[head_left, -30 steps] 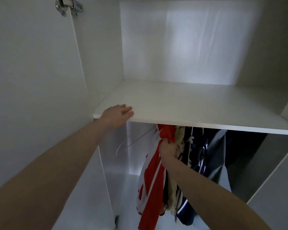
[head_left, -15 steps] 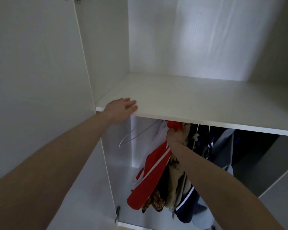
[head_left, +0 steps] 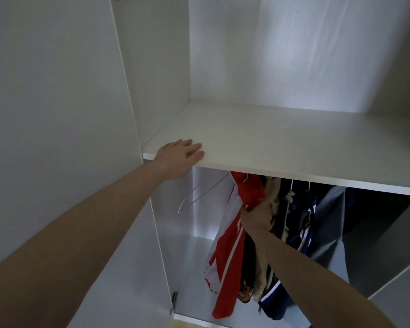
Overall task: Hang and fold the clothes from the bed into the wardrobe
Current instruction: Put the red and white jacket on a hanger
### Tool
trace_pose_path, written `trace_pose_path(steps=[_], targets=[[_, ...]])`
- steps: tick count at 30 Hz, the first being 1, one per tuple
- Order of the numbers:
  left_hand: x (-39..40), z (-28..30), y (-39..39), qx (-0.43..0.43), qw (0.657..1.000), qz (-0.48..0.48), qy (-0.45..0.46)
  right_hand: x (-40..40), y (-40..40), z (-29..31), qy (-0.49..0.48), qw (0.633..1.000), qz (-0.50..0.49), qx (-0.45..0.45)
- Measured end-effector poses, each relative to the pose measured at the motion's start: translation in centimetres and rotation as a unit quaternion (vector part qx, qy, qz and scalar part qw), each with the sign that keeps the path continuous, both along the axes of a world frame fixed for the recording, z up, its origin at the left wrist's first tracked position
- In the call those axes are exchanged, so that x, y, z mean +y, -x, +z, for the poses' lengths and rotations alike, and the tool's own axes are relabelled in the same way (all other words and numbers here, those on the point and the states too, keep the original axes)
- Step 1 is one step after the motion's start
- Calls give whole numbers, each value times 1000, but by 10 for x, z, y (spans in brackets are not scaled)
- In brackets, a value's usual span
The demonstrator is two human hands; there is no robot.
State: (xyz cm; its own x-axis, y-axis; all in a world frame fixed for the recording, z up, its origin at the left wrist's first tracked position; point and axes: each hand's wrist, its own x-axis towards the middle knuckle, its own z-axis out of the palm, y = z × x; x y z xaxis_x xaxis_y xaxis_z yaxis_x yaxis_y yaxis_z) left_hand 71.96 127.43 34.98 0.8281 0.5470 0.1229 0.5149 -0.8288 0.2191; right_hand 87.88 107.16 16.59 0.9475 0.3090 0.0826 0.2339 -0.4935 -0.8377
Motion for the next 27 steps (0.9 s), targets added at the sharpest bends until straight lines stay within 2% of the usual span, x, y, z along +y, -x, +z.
trace_pose_path(steps=[2, 3, 4, 5, 7, 9, 11, 16, 19, 22, 27], targets=[[-1, 2, 0, 6, 1000, -1, -2, 8, 13, -4, -9, 989, -4, -148], [-1, 3, 0, 8, 1000, -1, -3, 15, 23, -6, -15, 979, 27, -203], [0, 3, 0, 10, 1000, -4, -3, 25, 32, -9, -17, 973, 72, -218], [0, 4, 0, 13, 1000, -7, -2, 36, 41, -12, -22, 973, 119, -198], [0, 3, 1, 18, 1000, -10, 2, 57, 55, -15, -16, 978, 188, -87], [0, 3, 1, 29, 1000, -12, 0, 78, 60, -19, 21, 972, 230, 52], [1, 5, 1, 36, 999, -19, -2, 96, 58, -20, 70, 957, 254, 126], [2, 10, 3, 102, 994, -39, 2, 131, 47, -17, 126, 947, 252, 157], [4, 8, 2, 57, 997, -22, 47, 149, 42, -12, 115, 949, 234, 177], [6, 4, 0, 64, 997, -13, 29, 164, 41, -7, 91, 950, 219, 205], [8, 1, -1, 54, 998, -7, 44, 178, 40, -2, 132, 948, 213, 197]])
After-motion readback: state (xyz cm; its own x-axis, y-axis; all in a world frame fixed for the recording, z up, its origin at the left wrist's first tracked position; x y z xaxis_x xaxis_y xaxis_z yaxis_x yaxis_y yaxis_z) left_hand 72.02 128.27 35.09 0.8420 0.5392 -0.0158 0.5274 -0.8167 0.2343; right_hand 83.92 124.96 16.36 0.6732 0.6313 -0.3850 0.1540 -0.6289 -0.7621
